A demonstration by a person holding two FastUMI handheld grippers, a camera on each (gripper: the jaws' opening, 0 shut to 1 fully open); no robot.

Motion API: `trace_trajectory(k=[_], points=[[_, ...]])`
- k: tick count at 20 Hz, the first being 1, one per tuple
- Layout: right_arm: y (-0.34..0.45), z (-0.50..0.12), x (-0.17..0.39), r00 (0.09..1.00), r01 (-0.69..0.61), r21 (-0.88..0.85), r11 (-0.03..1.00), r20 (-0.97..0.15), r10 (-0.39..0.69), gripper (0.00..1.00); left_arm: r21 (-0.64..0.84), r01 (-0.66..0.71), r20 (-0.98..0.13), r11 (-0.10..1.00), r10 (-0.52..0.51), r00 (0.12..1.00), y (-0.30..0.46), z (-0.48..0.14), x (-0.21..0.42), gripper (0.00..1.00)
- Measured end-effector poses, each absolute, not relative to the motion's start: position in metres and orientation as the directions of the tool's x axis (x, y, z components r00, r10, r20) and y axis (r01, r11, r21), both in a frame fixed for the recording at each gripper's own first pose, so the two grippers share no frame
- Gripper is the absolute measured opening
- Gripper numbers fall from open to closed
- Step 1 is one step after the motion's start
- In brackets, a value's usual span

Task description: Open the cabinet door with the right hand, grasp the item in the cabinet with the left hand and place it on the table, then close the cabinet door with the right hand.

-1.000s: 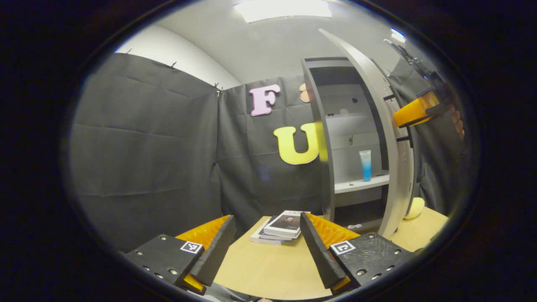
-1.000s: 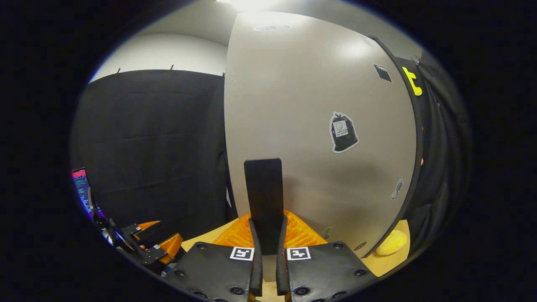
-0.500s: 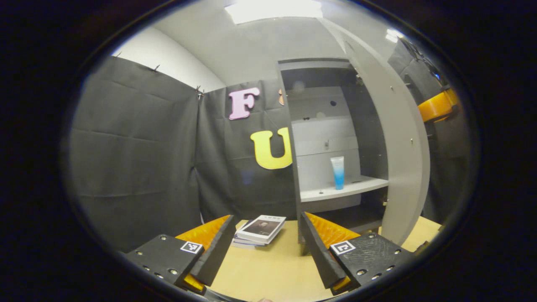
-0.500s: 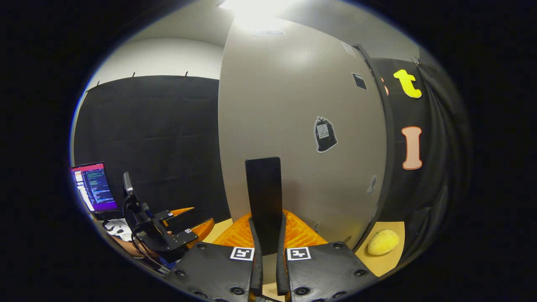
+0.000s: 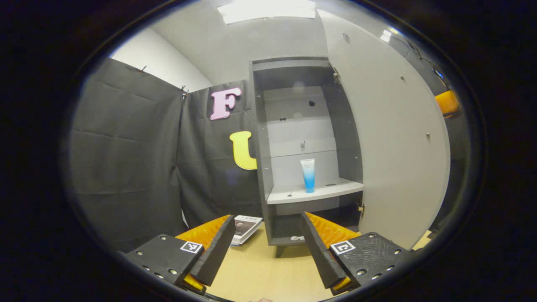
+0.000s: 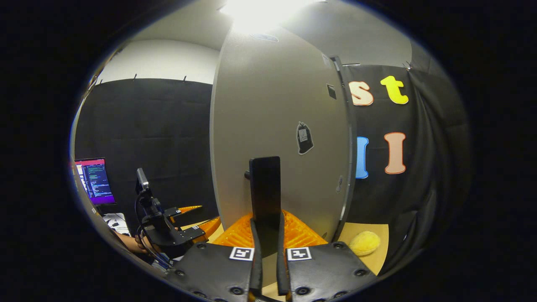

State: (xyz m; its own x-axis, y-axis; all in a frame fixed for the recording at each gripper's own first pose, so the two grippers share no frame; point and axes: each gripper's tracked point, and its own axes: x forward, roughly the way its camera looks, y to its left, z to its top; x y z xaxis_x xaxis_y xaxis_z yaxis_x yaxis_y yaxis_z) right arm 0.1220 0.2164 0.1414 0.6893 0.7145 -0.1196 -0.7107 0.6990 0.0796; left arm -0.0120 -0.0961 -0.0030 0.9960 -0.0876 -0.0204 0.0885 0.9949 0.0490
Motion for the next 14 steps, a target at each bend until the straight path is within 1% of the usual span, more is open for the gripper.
trace_trajectory(k=[1, 10, 14], points=[[0.214, 0.141, 0.123, 0.699, -0.702, 0.073, 0.708, -0.116, 0.705, 0.17, 0.048, 0.092, -0.018, 0.995, -0.091, 0.996, -0.104, -0.003, -0.012, 0.92], [0.187, 0.144, 0.13, 0.795, -0.602, 0.031, 0.798, -0.073, 0.603, 0.16, 0.051, 0.115, -0.014, 0.992, -0.115, 0.993, -0.159, 0.006, -0.015, 0.92], [0.193, 0.144, 0.124, 0.784, -0.613, 0.082, 0.786, -0.057, 0.618, 0.16, 0.076, 0.118, -0.007, 0.99, -0.118, 0.993, -0.18, 0.013, -0.011, 0.92]])
